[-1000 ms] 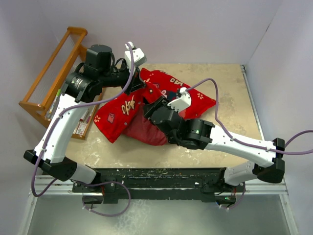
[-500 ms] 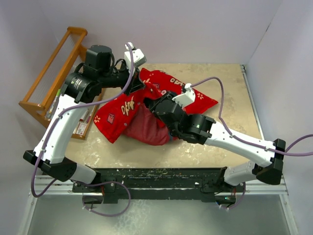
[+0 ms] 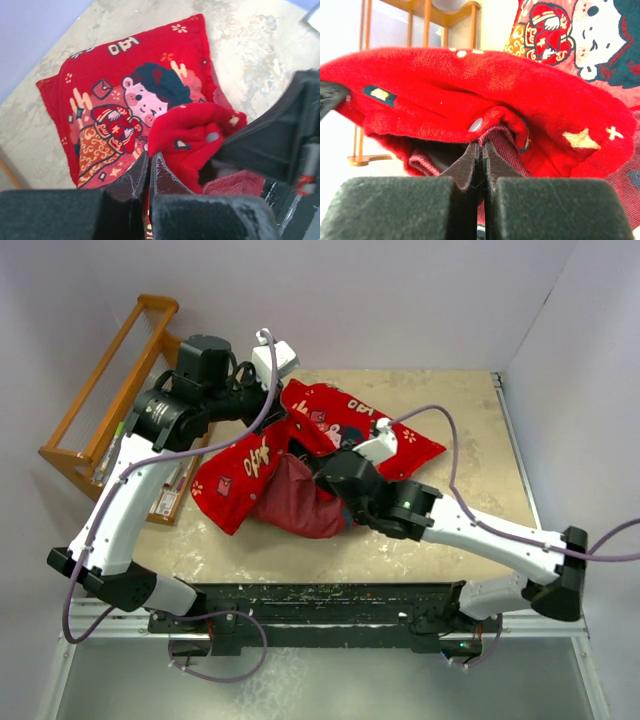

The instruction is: Remove the pillowcase from the pillow

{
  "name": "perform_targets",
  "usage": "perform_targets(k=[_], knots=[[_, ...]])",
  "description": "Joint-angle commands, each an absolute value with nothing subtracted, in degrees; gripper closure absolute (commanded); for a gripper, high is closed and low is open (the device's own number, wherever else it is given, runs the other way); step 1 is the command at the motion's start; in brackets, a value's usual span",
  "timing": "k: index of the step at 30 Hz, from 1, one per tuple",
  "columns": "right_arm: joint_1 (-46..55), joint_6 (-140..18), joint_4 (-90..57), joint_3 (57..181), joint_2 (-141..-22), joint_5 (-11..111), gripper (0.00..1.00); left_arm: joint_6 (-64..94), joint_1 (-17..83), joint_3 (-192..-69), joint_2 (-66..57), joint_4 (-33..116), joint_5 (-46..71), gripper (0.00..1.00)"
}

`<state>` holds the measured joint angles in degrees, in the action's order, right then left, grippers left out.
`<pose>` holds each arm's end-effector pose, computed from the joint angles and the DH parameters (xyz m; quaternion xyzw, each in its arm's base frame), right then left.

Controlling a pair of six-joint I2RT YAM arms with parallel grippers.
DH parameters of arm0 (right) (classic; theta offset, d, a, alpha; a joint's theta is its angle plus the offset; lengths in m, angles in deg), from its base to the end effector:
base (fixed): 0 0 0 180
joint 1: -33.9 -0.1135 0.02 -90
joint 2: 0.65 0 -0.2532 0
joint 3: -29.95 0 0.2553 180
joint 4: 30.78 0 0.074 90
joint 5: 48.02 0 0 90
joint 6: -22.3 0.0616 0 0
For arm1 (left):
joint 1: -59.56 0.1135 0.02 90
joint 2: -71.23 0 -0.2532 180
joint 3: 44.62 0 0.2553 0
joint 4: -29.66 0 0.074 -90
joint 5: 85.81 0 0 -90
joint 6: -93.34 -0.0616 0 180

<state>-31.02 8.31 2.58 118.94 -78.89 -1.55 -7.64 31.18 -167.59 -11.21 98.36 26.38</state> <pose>0.1778 0.2798 0.3634 0.2794 0.7492 0.3824 0.4630 0.2496 -0.1613 0.4685 0.3766 0.7594 -0.2395 0.4734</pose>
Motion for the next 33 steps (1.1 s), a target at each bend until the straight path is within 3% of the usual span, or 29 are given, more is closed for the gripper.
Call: perform_targets(k=[1, 9, 18, 33], knots=[[-30.49, 10.11, 3.11, 113.43, -71.74, -3.41, 1.0, -9.88, 31.55, -170.57, -10.03, 89.34, 14.74, 1.0], [-30.48, 12.08, 4.16, 105.45, -64.97, -2.43, 1.0, -8.9, 34.69, -172.29, -10.78, 87.15, 10.76, 1.0], [-30.61, 14.36, 7.51, 100.67, -65.86, 0.03, 1.0, -11.46, 38.11, -173.24, -10.0, 84.57, 7.89, 1.0], [-32.62, 19.67, 10.53, 93.42, -59.92, -0.09, 1.0, -15.21, 41.32, -167.32, -7.62, 78.05, 7.36, 1.0]])
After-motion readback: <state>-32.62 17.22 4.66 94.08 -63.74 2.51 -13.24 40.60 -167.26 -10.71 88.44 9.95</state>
